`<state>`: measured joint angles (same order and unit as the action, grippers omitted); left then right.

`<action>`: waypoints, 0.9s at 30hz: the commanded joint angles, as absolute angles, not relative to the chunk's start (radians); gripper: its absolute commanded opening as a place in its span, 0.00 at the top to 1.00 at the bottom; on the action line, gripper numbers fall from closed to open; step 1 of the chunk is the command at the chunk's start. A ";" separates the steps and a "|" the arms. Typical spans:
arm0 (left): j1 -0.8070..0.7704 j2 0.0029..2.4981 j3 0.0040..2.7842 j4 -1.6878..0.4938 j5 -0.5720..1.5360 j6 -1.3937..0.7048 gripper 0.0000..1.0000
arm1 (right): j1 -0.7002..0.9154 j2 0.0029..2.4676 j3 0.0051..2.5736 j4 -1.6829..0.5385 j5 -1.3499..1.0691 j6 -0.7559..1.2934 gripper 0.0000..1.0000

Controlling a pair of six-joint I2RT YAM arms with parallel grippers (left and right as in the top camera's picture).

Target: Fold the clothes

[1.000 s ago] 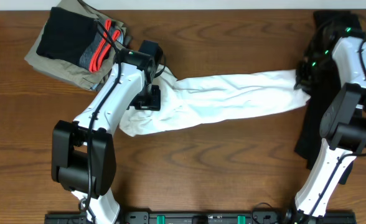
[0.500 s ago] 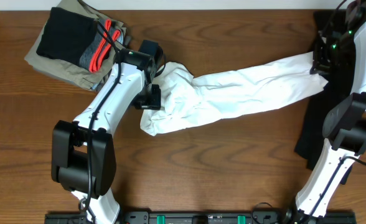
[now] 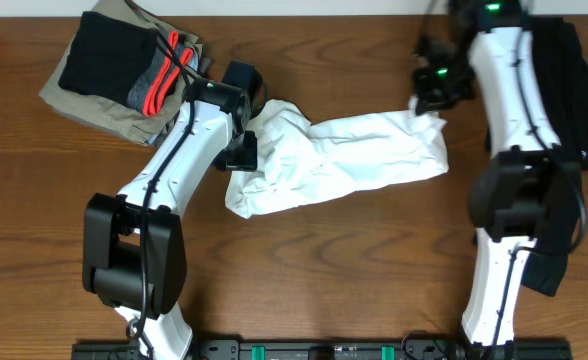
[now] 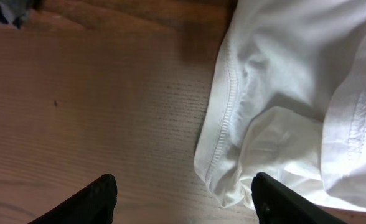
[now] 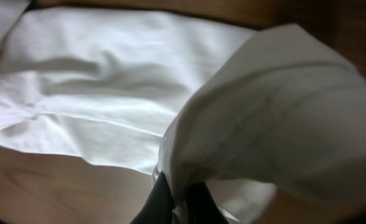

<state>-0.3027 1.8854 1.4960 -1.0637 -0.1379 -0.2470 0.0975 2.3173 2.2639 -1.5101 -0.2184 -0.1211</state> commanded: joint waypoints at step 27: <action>-0.281 1.880 1.489 -1.009 -0.041 -0.196 0.29 | 0.264 2.286 2.112 -1.438 -0.237 -0.091 0.54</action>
<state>-0.2985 1.8854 1.4960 -1.0191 -0.1226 -0.2356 0.2909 2.3169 2.0792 -1.4349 -0.2329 -0.0914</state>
